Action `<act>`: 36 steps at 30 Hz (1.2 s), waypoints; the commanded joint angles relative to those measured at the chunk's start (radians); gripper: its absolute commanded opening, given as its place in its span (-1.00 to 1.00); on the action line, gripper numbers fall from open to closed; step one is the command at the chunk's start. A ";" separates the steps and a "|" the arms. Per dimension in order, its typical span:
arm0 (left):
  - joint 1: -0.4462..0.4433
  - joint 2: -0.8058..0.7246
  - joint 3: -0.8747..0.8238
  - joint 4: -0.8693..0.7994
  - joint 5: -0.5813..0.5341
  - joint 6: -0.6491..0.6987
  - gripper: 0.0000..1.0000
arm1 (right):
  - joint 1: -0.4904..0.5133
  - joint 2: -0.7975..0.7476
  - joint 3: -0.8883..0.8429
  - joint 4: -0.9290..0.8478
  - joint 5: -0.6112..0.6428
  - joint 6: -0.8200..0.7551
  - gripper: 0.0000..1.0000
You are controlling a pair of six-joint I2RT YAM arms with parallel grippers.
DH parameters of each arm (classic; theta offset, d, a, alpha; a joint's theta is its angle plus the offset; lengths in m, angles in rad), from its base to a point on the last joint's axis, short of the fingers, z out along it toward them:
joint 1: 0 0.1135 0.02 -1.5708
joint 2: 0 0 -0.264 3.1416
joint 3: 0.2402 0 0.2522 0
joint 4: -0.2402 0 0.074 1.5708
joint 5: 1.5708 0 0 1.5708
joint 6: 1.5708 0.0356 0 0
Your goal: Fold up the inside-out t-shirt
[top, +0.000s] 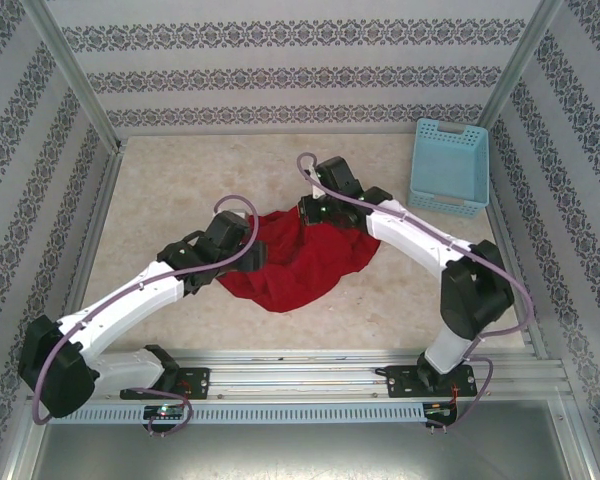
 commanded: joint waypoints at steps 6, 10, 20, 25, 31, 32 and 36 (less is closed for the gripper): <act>-0.023 0.245 0.049 0.208 0.040 0.033 0.45 | -0.039 0.101 0.079 0.015 -0.058 0.026 -0.96; -0.023 0.341 0.105 0.242 0.062 0.036 0.31 | -0.058 0.132 0.084 0.022 -0.082 0.031 -0.93; -0.018 0.453 0.205 0.173 -0.023 0.063 -0.59 | -0.079 0.141 0.055 0.022 -0.014 0.044 -0.86; -0.017 0.348 0.187 0.157 0.046 0.052 -1.00 | -0.086 0.149 0.055 0.008 0.042 0.003 -0.83; -0.018 0.073 0.020 0.272 0.245 -0.039 -1.00 | -0.088 0.138 0.048 -0.034 0.139 -0.038 -0.73; -0.019 0.050 -0.001 0.283 0.272 -0.051 -1.00 | -0.085 0.114 0.026 -0.027 0.149 -0.042 -0.67; -0.018 -0.012 -0.085 0.353 0.348 -0.092 -1.00 | -0.067 0.003 -0.084 -0.013 0.159 -0.041 -0.37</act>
